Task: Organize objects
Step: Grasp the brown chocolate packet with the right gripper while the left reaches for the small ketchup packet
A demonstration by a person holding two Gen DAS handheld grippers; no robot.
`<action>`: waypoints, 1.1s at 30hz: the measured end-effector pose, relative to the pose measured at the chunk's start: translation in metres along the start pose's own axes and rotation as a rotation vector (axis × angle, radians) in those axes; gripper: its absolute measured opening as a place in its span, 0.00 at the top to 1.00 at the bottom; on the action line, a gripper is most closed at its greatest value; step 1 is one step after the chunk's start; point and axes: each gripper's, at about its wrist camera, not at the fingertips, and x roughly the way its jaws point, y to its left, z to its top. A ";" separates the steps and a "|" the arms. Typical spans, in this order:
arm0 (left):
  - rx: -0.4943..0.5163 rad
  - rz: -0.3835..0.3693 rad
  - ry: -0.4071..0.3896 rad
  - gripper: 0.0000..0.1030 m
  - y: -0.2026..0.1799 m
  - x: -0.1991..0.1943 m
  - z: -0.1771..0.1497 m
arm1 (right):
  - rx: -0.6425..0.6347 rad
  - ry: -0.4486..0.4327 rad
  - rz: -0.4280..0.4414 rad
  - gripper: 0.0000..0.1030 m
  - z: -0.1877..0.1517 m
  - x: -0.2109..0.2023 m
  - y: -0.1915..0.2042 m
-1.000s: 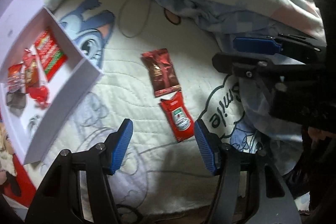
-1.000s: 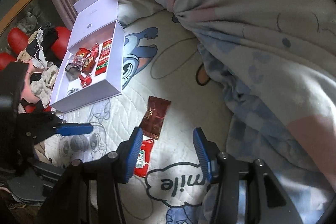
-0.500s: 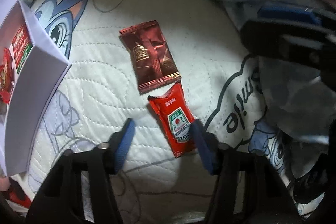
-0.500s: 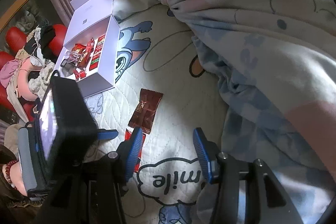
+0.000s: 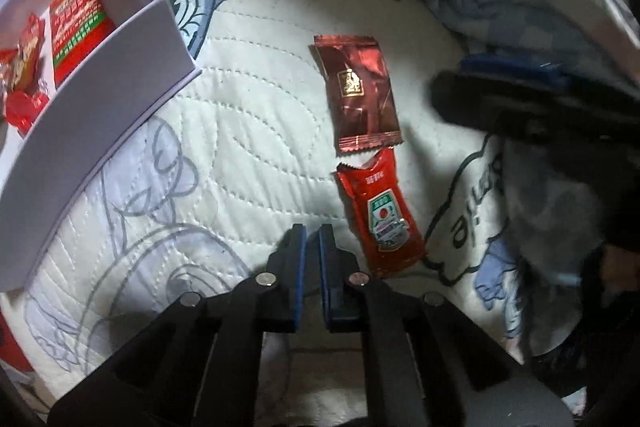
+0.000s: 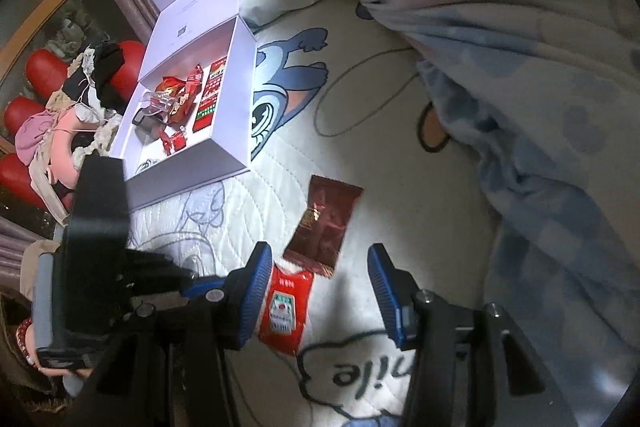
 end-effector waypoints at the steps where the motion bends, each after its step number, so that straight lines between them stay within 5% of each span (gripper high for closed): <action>1: -0.012 -0.009 0.002 0.94 0.002 0.000 -0.001 | 0.007 0.009 0.001 0.51 0.001 0.006 0.000; 8: -0.049 -0.023 0.013 0.94 0.007 -0.002 -0.004 | 0.012 0.042 -0.007 0.51 0.008 0.042 0.010; 12: -0.057 -0.021 0.022 0.93 0.006 -0.001 -0.004 | -0.004 0.065 -0.042 0.84 0.009 0.054 0.013; 14: -0.052 -0.019 0.023 0.93 0.004 -0.002 -0.004 | 0.000 0.065 -0.055 0.89 0.008 0.054 0.012; 15: -0.163 -0.003 -0.028 0.93 0.003 -0.002 -0.004 | 0.002 0.067 -0.064 0.94 0.007 0.053 0.010; 18: -0.160 -0.020 -0.024 0.93 0.000 -0.002 -0.004 | 0.021 0.083 -0.085 0.96 0.002 0.050 -0.001; 23: -0.186 -0.031 -0.022 0.88 0.004 -0.005 -0.007 | 0.093 0.012 0.009 0.94 0.000 0.038 -0.011; 27: -0.238 -0.005 -0.043 0.83 0.013 -0.012 -0.015 | 0.059 0.050 -0.033 0.52 0.007 0.052 0.002; 33: -0.281 0.020 -0.072 0.72 0.023 -0.021 -0.021 | 0.028 0.035 -0.067 0.54 0.016 0.066 0.015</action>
